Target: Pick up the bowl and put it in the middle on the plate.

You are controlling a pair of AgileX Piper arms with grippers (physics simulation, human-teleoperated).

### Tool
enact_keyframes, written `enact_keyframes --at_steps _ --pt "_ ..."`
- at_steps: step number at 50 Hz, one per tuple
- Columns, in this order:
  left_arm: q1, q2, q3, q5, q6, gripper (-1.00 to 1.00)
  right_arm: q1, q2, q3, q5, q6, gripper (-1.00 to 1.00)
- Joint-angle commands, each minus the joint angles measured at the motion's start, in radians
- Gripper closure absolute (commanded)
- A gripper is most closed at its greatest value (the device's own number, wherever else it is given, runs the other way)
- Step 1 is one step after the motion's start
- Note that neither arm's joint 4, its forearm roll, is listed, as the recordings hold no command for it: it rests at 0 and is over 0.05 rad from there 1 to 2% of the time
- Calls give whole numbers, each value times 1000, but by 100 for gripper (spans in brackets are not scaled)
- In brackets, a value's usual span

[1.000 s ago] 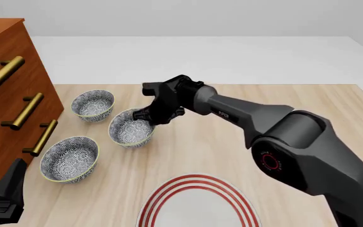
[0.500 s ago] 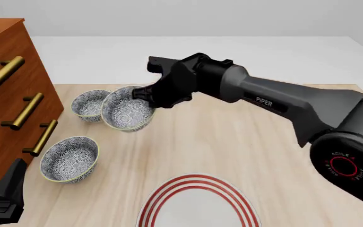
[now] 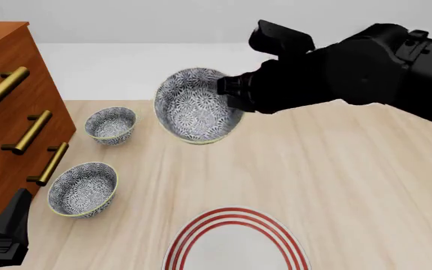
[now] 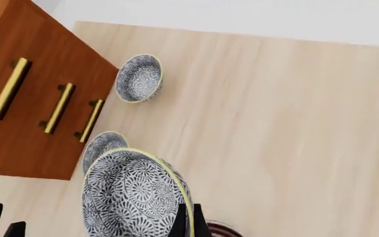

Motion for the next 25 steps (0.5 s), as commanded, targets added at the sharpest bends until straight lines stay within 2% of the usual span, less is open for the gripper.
enact_keyframes --at_steps 1,6,14,25 --pt "0 0 0 0 0 -100 -14 -235 206 18 4 100" --pt "0 0 0 0 0 -100 11 -311 318 0 49 100" --pt "0 0 0 0 0 -100 18 -372 473 -34 88 100" --pt "0 0 0 0 0 -100 62 -391 599 -74 136 100"
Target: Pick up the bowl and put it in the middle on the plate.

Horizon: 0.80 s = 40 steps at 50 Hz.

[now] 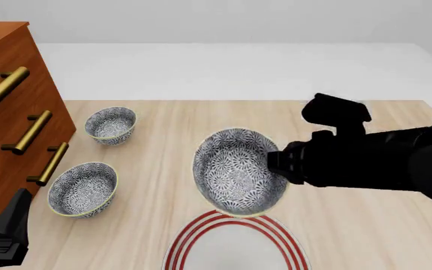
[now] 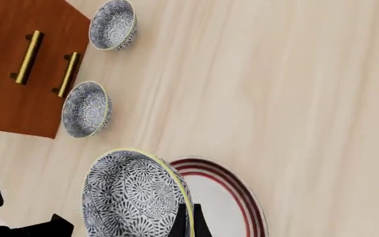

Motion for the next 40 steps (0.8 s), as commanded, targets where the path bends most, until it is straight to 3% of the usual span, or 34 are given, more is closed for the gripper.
enact_keyframes --at_steps 1,25,27,28,40 --pt "0 0 0 0 0 -100 36 -48 156 -49 50 100" --pt "0 0 0 0 0 -100 64 -5 282 -144 108 100" --pt "0 0 0 0 0 -100 46 -5 284 -143 85 100" --pt "0 0 0 0 0 -100 68 0 293 -155 110 100" --pt "0 0 0 0 0 -100 102 38 359 -228 150 100"
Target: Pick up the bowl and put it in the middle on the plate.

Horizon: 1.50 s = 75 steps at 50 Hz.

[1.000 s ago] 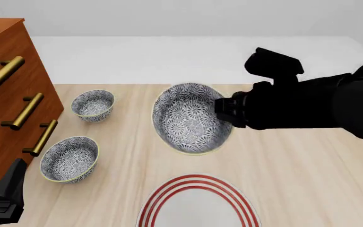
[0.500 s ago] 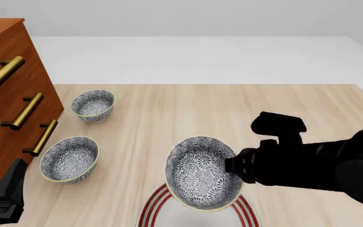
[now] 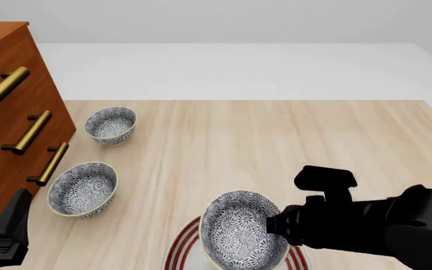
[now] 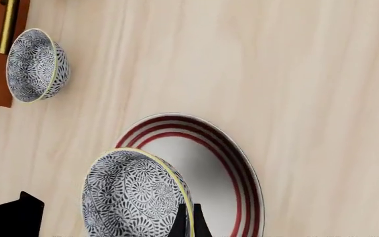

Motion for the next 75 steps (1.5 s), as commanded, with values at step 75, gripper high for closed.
enact_keyframes --at_steps 75 --pt "0 0 0 0 0 -100 52 181 147 -233 72 100"
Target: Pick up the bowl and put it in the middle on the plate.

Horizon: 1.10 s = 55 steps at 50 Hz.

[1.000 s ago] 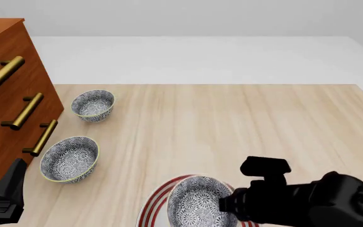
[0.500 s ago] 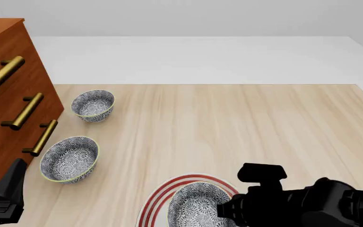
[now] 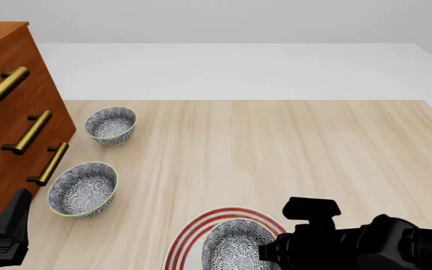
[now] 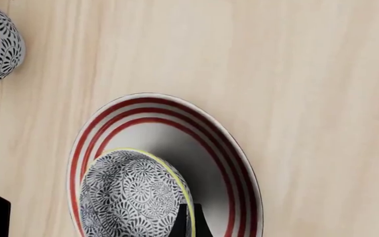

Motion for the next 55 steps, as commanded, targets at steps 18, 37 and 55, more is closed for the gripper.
enact_keyframes --at_steps 18,37,55 --pt "0 0 0 0 0 -100 23 10 -1 -17 5 100" --pt "0 0 0 0 0 -100 -24 -78 -23 63 -25 -100" --pt "0 0 0 0 0 -100 -243 -455 -341 502 -272 -100"
